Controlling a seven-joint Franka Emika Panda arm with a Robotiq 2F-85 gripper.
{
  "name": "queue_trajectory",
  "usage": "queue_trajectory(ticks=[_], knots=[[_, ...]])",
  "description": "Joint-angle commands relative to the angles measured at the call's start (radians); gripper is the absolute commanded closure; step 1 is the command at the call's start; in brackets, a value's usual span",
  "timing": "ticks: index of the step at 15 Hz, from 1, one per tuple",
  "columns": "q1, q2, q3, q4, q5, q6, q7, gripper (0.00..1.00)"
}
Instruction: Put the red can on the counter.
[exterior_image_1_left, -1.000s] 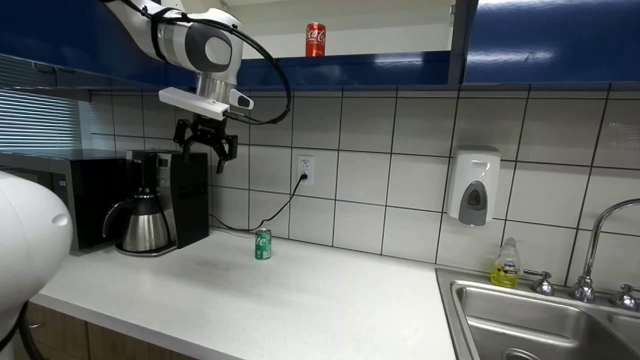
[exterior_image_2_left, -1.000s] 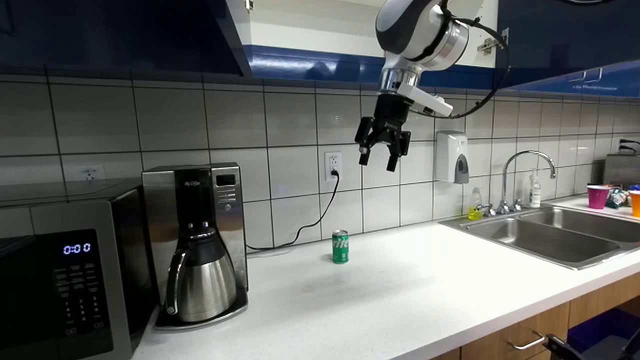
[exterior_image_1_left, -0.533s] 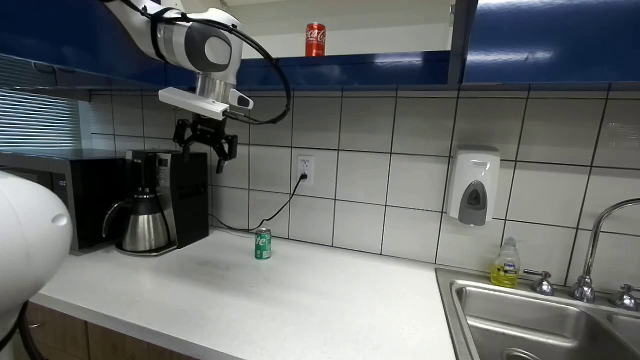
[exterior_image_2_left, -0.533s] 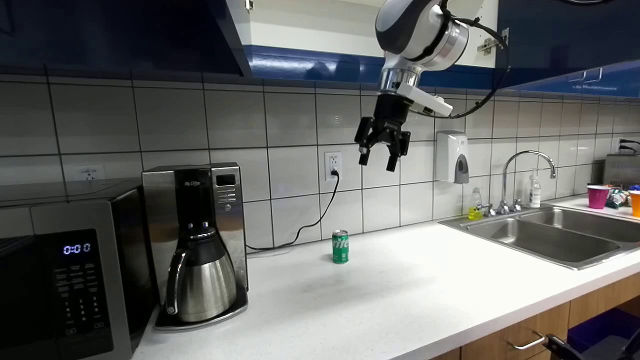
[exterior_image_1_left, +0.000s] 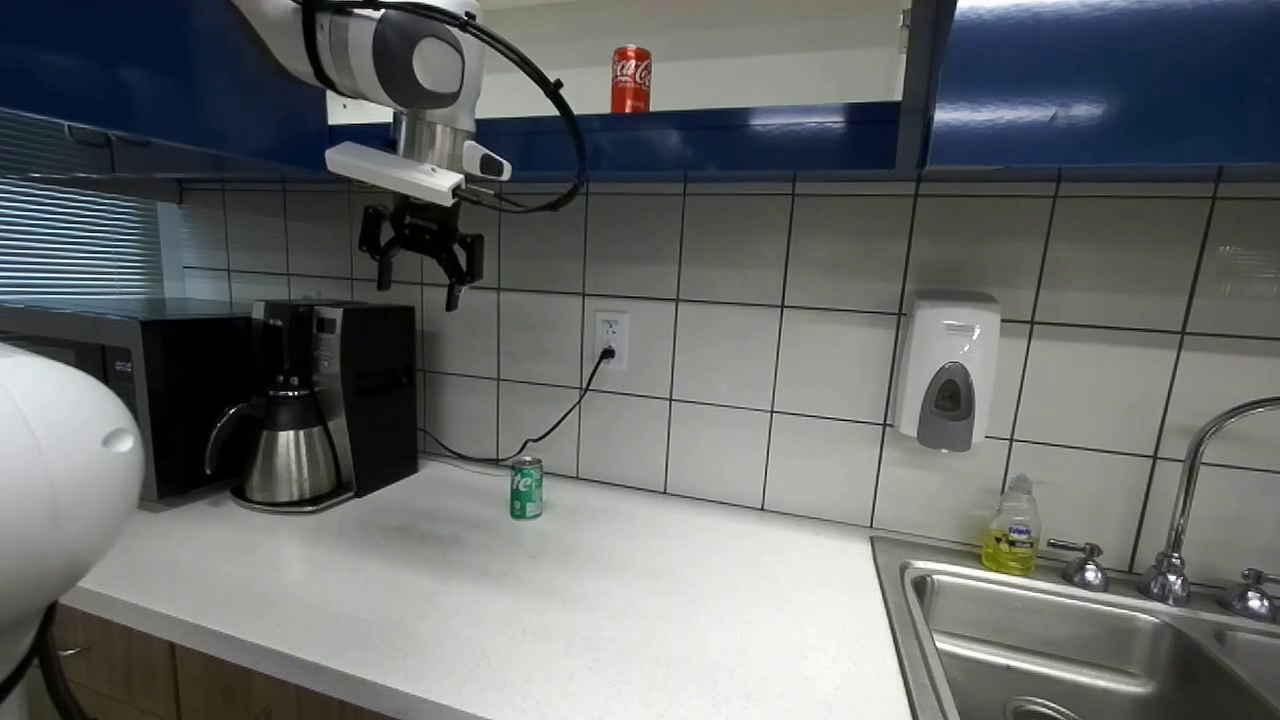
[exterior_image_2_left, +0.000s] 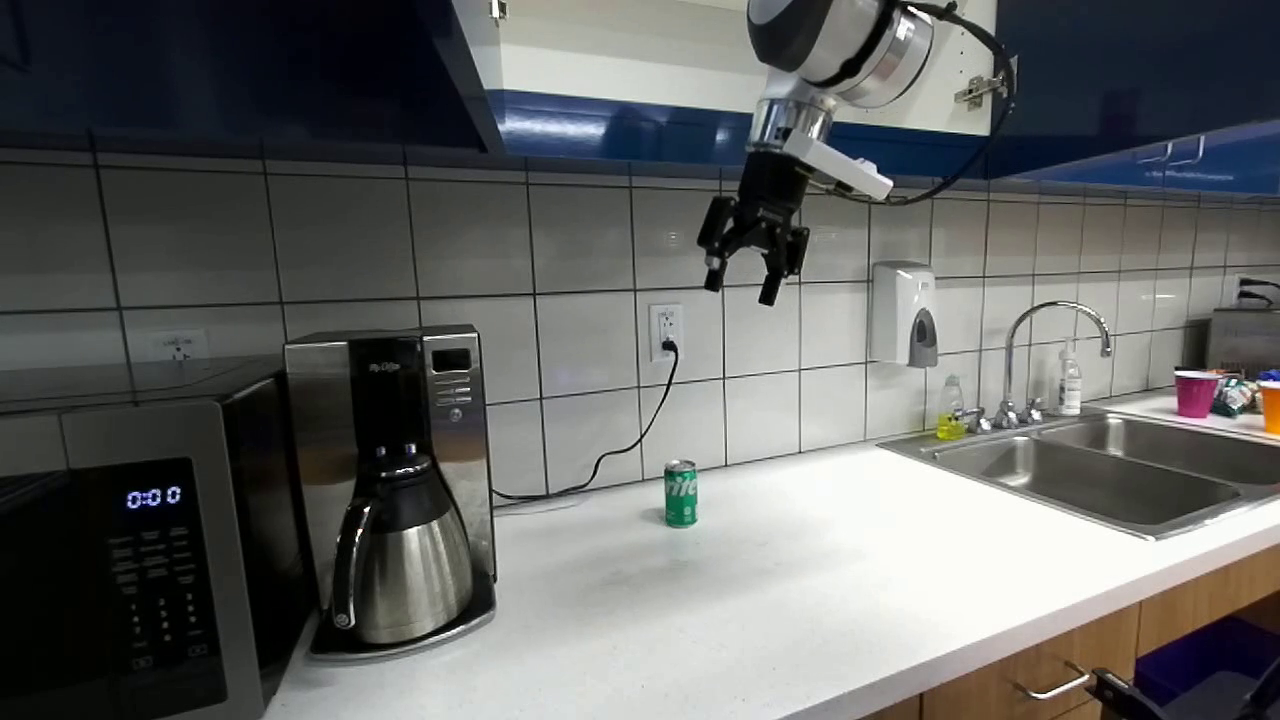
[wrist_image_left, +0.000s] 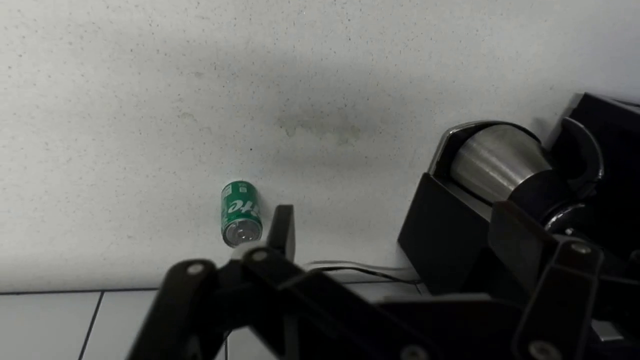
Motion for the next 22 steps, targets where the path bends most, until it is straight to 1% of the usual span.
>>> queue_trajectory(ticks=[1, 6, 13, 22], knots=[[-0.033, -0.003, 0.036, 0.065, -0.056, -0.036, 0.06, 0.0], [-0.052, -0.023, 0.042, 0.12, -0.113, -0.065, 0.126, 0.0], [-0.101, -0.085, 0.034, 0.174, -0.166, -0.122, 0.198, 0.0], [-0.135, -0.137, 0.036, 0.257, -0.187, -0.103, 0.246, 0.0]])
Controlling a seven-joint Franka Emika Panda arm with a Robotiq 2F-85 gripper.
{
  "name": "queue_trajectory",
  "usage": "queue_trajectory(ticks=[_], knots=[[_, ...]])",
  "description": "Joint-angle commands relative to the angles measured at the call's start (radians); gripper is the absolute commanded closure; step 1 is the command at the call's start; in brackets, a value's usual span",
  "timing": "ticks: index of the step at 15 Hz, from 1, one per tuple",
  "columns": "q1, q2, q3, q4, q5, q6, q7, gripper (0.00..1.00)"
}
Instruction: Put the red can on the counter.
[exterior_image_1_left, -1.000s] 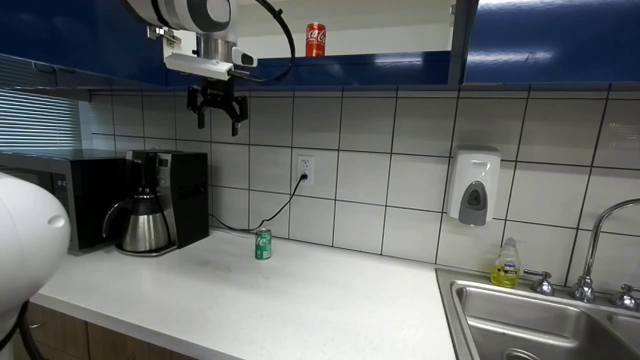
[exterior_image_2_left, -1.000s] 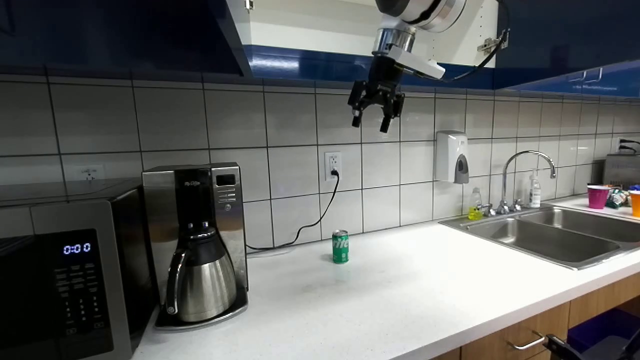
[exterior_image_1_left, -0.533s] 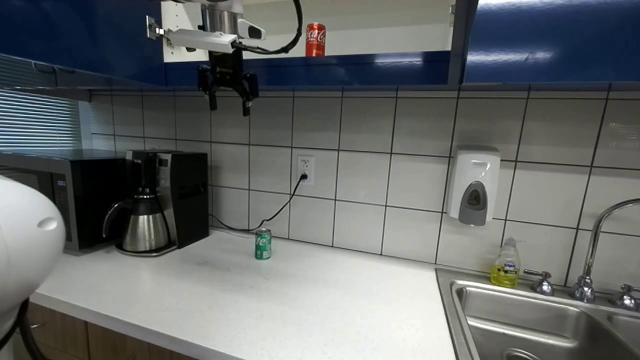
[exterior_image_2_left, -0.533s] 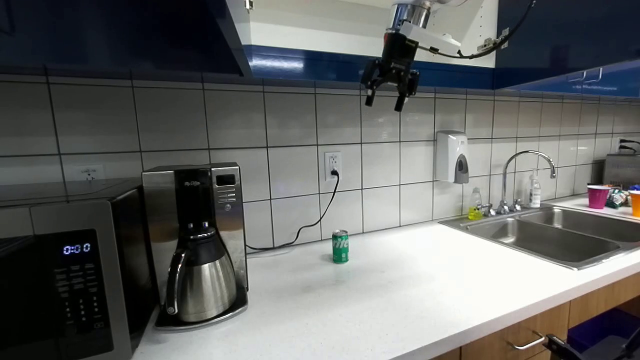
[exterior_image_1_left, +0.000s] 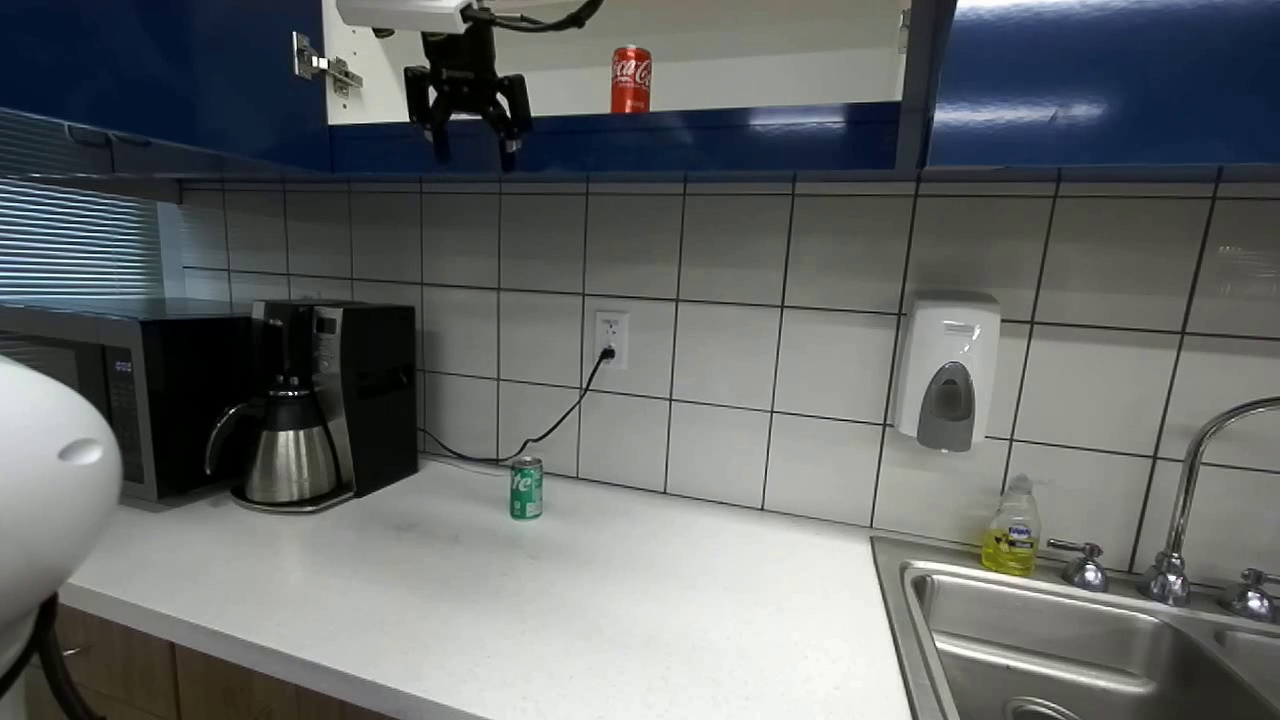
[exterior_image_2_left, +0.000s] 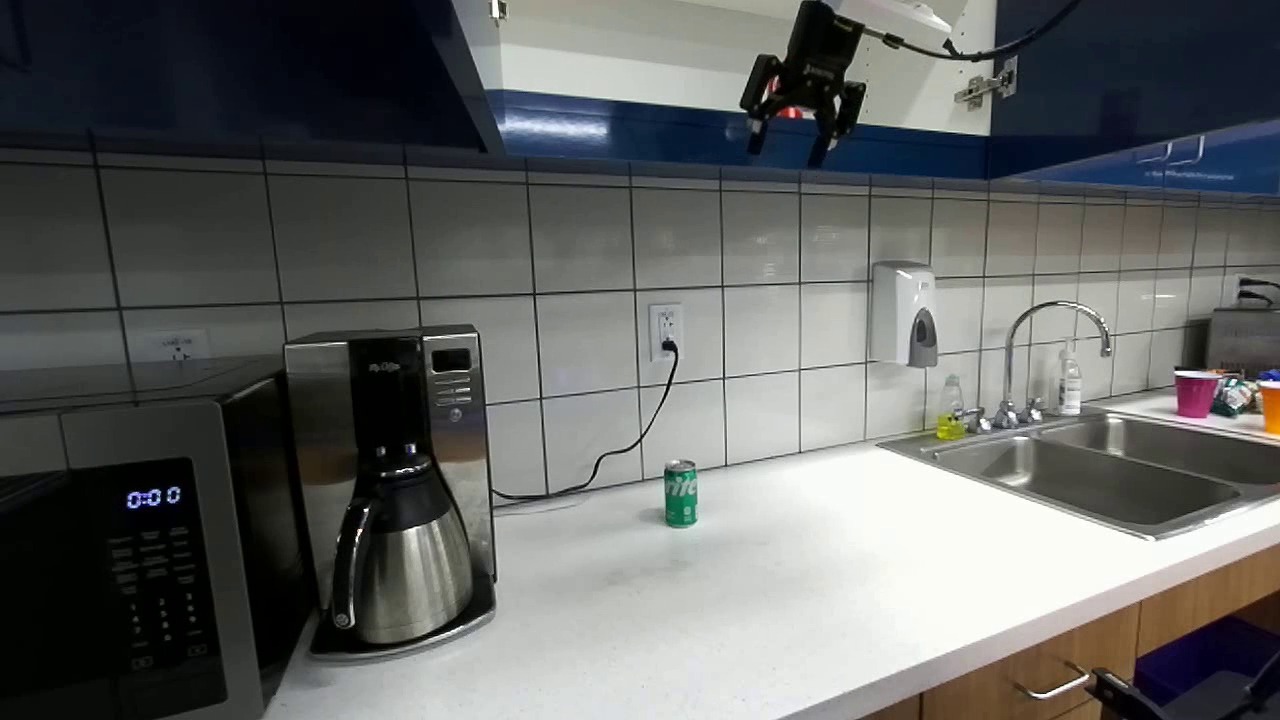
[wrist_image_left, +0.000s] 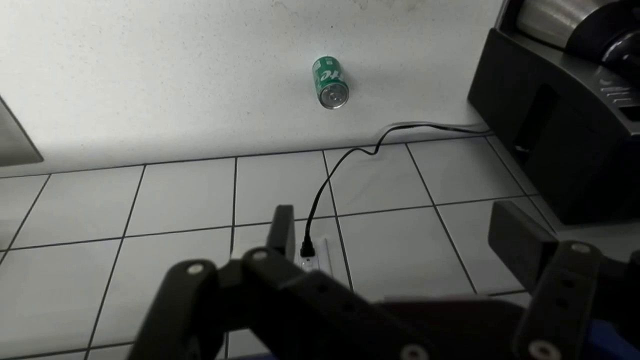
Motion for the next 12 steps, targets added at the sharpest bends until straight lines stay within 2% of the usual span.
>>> queue_trajectory(ticks=[1, 12], knots=[[-0.027, -0.009, 0.019, 0.052, -0.023, -0.015, 0.045, 0.0], [-0.092, 0.031, -0.002, 0.181, -0.051, -0.041, 0.125, 0.0]])
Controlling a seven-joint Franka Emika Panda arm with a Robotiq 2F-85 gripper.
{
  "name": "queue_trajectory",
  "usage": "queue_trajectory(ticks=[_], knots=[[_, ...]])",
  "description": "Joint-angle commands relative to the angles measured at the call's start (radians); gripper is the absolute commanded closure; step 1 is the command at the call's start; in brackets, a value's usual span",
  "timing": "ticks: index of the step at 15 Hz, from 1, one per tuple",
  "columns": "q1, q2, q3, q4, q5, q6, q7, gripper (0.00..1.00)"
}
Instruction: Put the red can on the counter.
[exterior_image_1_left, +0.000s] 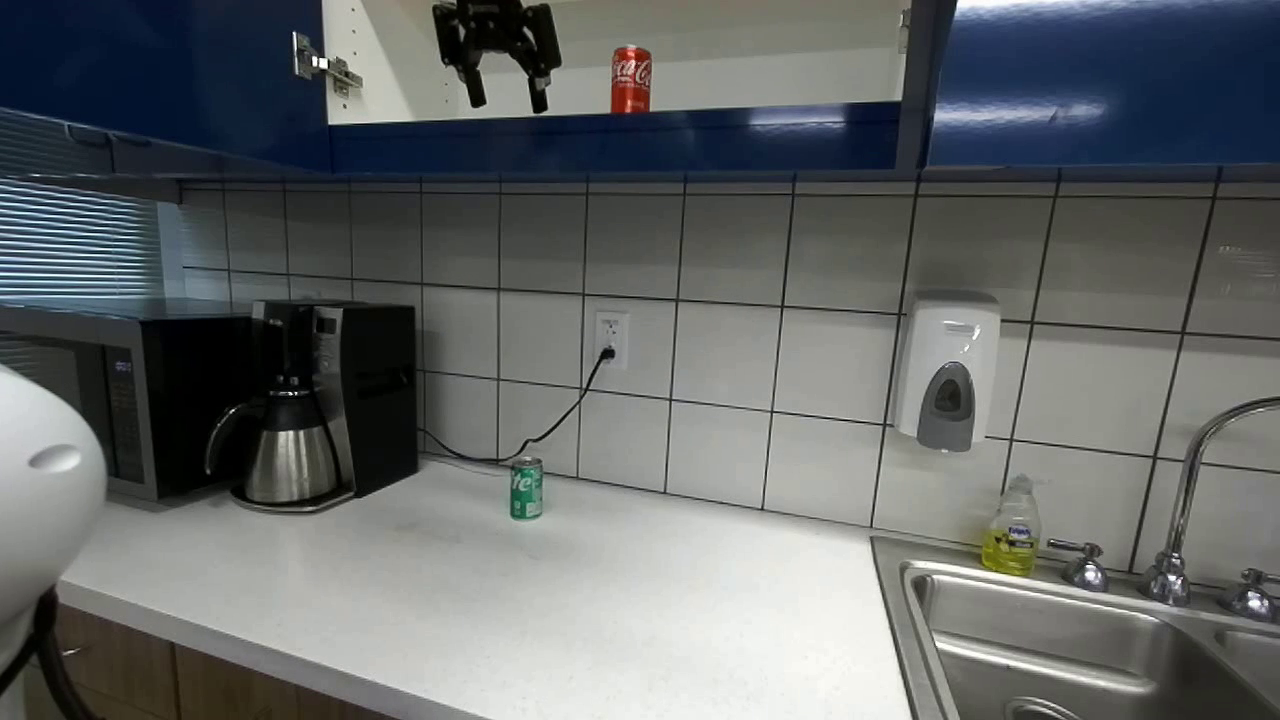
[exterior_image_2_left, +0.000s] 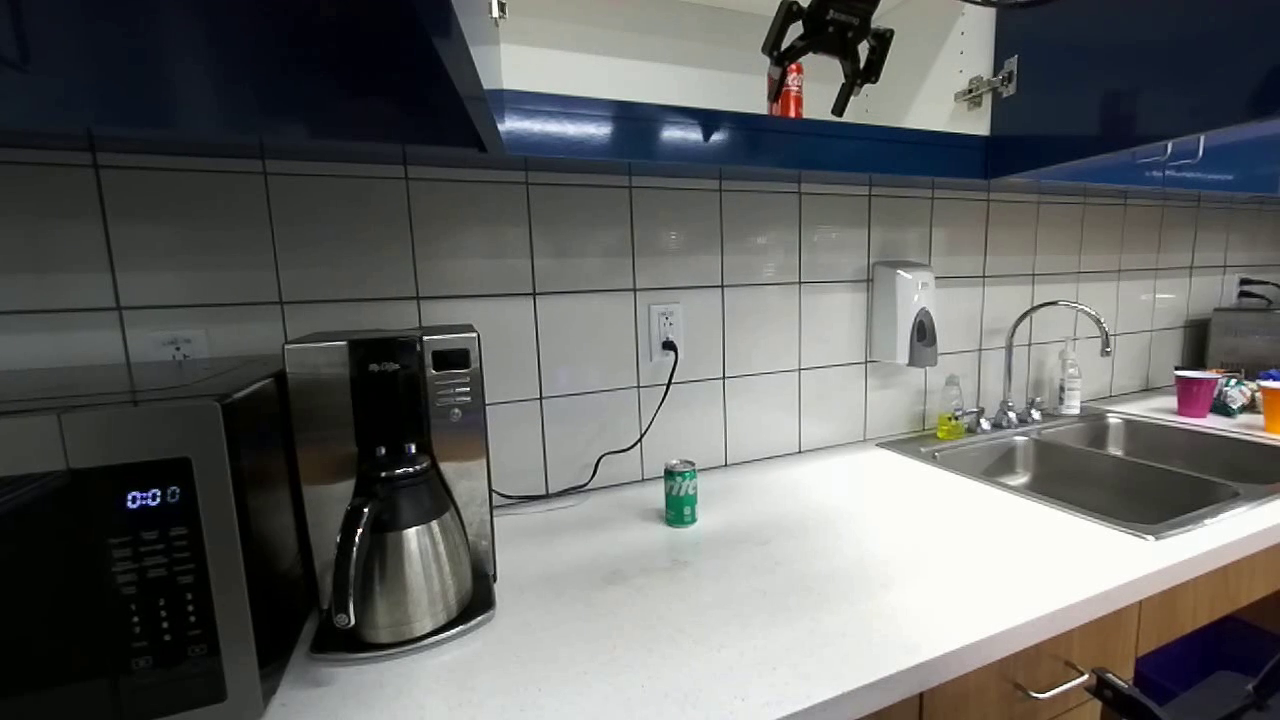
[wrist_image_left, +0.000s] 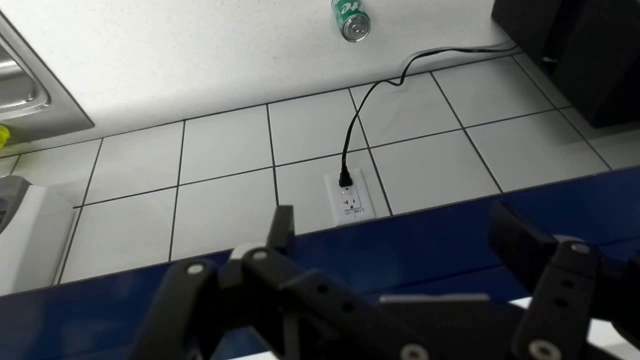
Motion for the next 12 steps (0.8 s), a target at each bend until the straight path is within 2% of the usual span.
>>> queue_trajectory(ticks=[1, 12], knots=[[-0.035, 0.048, 0.0, 0.085, -0.028, -0.046, 0.047, 0.0], [-0.057, 0.259, -0.032, 0.334, -0.045, -0.061, 0.084, 0.0]])
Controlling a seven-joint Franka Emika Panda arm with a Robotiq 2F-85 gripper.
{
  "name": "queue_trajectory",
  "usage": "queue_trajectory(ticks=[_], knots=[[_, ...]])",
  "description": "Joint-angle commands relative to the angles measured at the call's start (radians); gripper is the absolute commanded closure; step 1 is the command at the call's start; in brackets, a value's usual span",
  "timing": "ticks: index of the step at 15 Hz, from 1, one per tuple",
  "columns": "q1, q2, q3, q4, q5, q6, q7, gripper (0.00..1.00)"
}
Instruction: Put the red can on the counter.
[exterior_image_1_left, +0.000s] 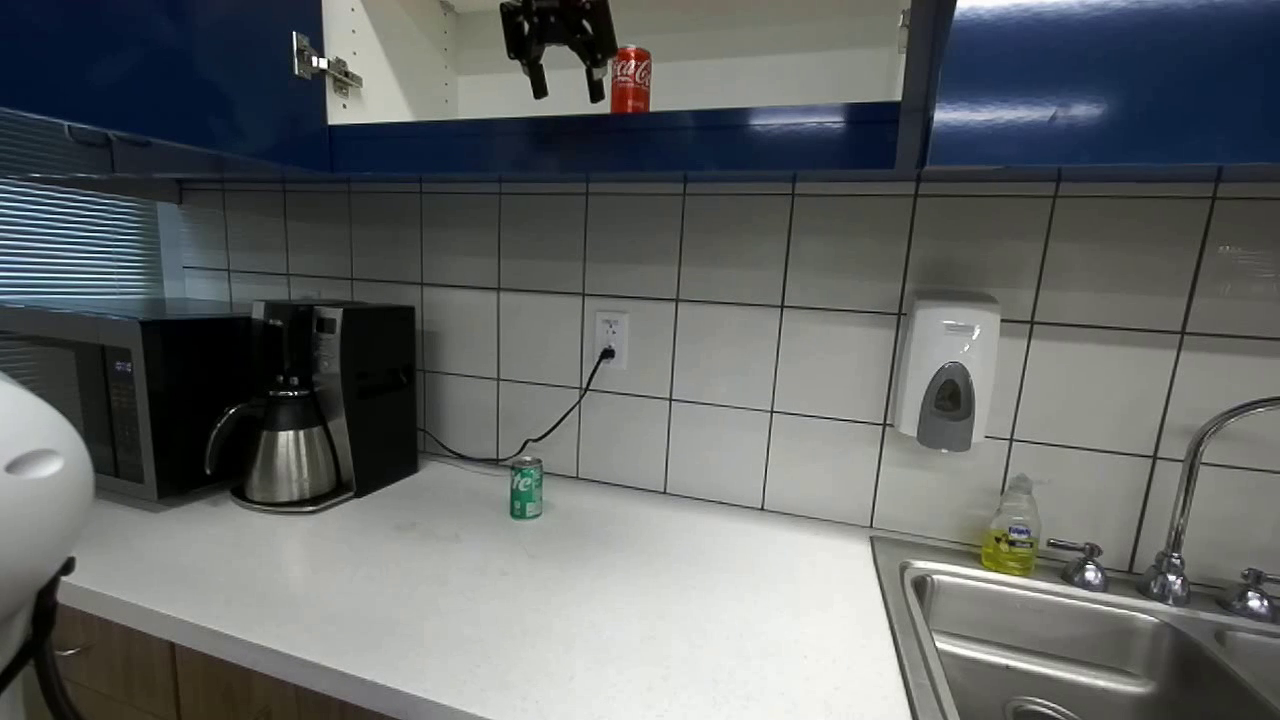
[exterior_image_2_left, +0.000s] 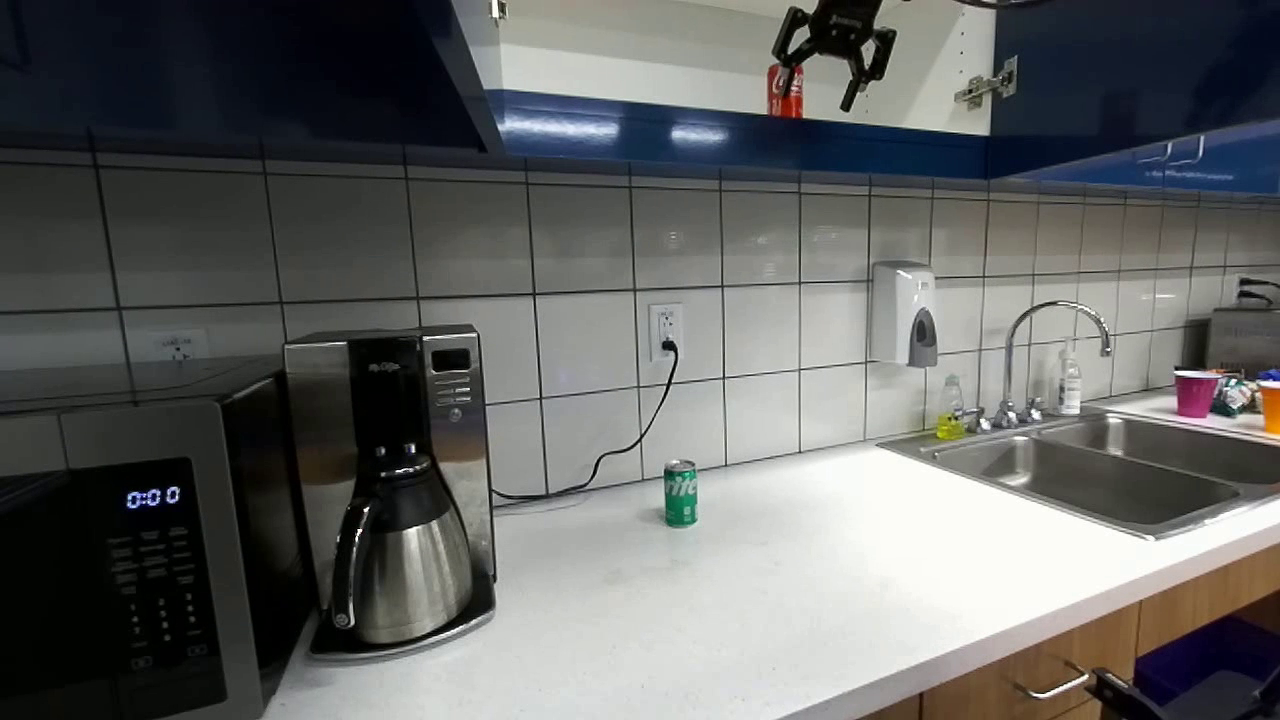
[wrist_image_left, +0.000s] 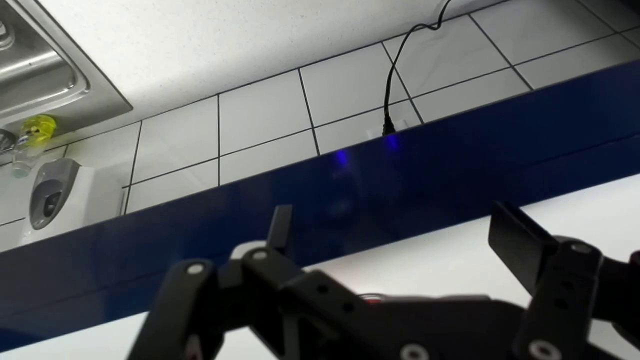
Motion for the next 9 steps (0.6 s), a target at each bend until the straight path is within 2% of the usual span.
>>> queue_trajectory(ticks=[1, 9], knots=[[-0.012, 0.111, 0.006, 0.15, -0.033, -0.045, 0.042, 0.0], [-0.002, 0.254, 0.002, 0.346, -0.051, -0.066, 0.067, 0.0]])
